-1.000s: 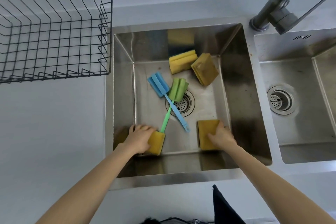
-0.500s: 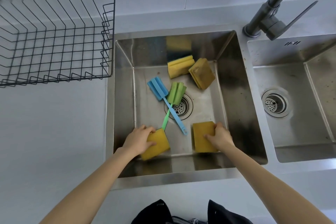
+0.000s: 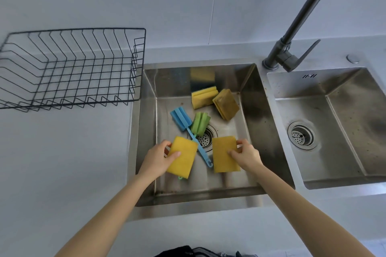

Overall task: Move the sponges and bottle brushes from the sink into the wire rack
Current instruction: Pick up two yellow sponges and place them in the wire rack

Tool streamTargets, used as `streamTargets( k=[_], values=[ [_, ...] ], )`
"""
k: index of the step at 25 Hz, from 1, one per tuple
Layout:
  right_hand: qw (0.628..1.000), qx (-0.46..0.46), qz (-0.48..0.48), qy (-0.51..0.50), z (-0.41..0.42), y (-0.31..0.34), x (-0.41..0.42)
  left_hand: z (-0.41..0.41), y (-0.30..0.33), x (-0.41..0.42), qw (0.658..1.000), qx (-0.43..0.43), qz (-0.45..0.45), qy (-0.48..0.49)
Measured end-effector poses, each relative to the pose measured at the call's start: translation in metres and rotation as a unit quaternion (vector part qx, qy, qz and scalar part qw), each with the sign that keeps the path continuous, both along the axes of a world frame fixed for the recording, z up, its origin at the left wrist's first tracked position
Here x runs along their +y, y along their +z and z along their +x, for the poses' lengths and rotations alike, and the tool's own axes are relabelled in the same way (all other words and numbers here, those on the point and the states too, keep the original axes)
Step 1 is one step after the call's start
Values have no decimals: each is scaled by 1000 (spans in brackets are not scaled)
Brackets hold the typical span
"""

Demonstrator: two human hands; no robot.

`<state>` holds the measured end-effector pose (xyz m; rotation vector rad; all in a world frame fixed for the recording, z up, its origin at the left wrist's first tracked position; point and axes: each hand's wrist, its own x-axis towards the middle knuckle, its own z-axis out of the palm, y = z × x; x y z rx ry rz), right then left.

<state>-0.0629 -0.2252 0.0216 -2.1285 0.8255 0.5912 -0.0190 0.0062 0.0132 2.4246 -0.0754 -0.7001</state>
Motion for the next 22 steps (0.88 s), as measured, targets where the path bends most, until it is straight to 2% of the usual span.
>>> streamTargets(
  k=[7,15,22],
  values=[
    [996,-79,39,-10,12,41,12,-1,34,6,992,-81,-73,69],
    [985,-161,54,14,26,79,27,0,77,25,973,-148,-115,132],
    [979,-190,64,25,48,105,41,8,109,49,952,-187,-150,190]
  ],
)
